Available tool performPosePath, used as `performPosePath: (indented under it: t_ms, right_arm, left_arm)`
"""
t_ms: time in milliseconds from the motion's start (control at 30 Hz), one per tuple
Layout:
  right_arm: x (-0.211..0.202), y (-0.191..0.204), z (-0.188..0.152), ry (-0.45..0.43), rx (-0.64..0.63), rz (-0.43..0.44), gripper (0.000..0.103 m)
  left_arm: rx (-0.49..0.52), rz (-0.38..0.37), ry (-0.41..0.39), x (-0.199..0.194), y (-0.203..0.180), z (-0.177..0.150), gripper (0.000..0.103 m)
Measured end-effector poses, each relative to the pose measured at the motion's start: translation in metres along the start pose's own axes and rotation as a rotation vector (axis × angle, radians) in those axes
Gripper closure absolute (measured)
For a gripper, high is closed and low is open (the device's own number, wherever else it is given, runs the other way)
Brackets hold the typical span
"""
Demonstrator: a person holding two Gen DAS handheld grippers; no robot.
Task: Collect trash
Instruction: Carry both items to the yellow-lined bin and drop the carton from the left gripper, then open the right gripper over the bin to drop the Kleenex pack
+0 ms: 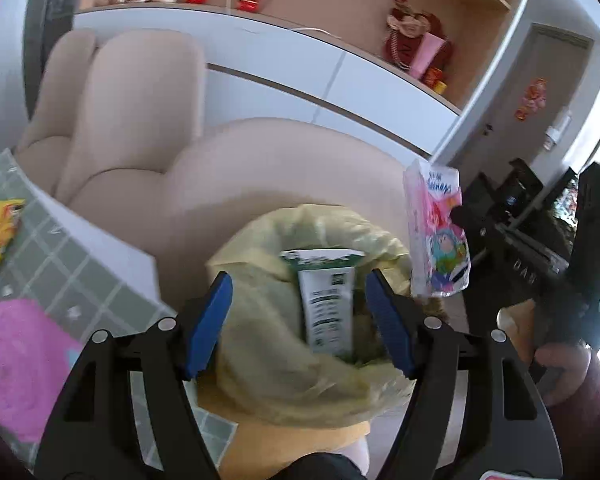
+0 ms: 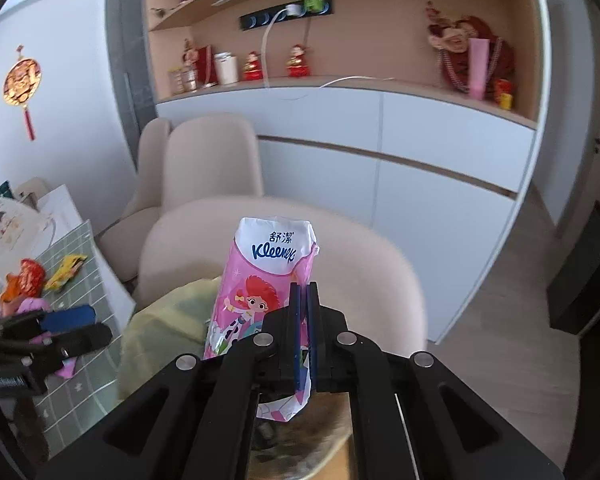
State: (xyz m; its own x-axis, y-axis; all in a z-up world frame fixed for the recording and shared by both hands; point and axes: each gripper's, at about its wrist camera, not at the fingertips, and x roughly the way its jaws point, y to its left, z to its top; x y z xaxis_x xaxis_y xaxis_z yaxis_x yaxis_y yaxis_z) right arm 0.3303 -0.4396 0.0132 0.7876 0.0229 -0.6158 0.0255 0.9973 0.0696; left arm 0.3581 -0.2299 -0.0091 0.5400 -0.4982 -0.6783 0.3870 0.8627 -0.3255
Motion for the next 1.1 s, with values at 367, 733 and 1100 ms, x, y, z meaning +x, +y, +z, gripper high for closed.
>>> performPosePath:
  t_ms: [367,733,1100]
  right_arm:
    - [0.029,0.024,-0.022,0.133,0.021,0.086,0.090]
    - [0.013,0.066,-0.008,0.118,-0.072,0.114,0.068]
    - [0.011,0.184,0.023,0.062,-0.203,0.278,0.068]
  left_arm:
    - [-0.046,0.018,0.008,-0.033,0.023,-0.013,0.037]
    - [-0.143,0.108,-0.087,-0.114,0.075,-0.042,0.037]
    - [-0.285,0.334,-0.145,-0.200,0.183,-0.083,0.037]
